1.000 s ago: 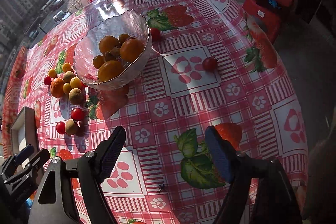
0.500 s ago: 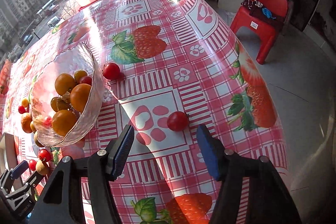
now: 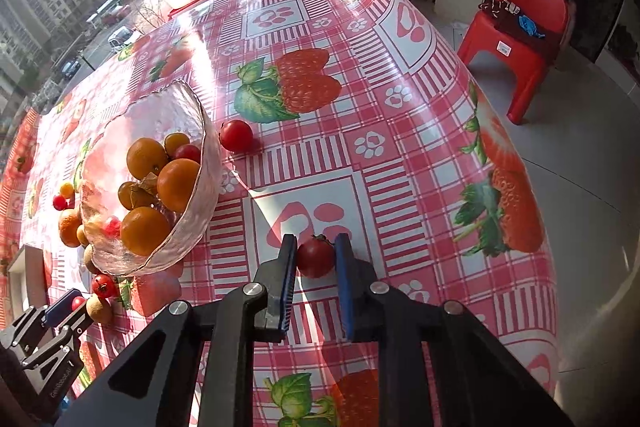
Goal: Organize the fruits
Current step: 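Grasp a red cherry tomato with the right tool while the left grasps another, then carry both red cherry tomatoes in both tools over the white tray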
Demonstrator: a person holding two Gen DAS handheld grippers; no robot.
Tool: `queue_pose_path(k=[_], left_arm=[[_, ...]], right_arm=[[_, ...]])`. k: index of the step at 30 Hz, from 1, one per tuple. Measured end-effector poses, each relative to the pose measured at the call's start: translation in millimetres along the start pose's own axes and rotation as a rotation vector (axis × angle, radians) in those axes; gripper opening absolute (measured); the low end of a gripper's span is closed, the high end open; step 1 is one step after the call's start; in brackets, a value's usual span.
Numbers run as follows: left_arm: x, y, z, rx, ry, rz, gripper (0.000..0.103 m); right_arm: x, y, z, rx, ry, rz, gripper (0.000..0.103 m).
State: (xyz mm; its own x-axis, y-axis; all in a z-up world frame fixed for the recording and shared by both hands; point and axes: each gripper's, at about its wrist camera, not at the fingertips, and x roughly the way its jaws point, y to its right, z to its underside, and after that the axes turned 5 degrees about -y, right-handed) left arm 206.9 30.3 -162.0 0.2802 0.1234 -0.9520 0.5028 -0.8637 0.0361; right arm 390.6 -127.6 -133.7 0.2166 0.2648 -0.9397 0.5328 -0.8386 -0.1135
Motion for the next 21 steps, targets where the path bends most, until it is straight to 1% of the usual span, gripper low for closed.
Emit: queue_pose_path(k=[5, 9, 15, 21], left_arm=[[-5, -8, 6, -0.039, -0.017, 0.071, 0.024], [-15, -18, 16, -0.058, -0.020, 0.102, 0.024], [-31, -33, 35, -0.063, -0.025, 0.119, 0.024], [-48, -45, 52, -0.084, -0.025, 0.129, 0.024]], right_arm=[[-11, -7, 20, 0.020, -0.023, -0.061, 0.021], [-17, -17, 40, 0.019, -0.051, -0.093, 0.021], [-24, -37, 71, 0.020, -0.097, -0.132, 0.020], [-31, -58, 92, 0.013, -0.129, -0.164, 0.020]])
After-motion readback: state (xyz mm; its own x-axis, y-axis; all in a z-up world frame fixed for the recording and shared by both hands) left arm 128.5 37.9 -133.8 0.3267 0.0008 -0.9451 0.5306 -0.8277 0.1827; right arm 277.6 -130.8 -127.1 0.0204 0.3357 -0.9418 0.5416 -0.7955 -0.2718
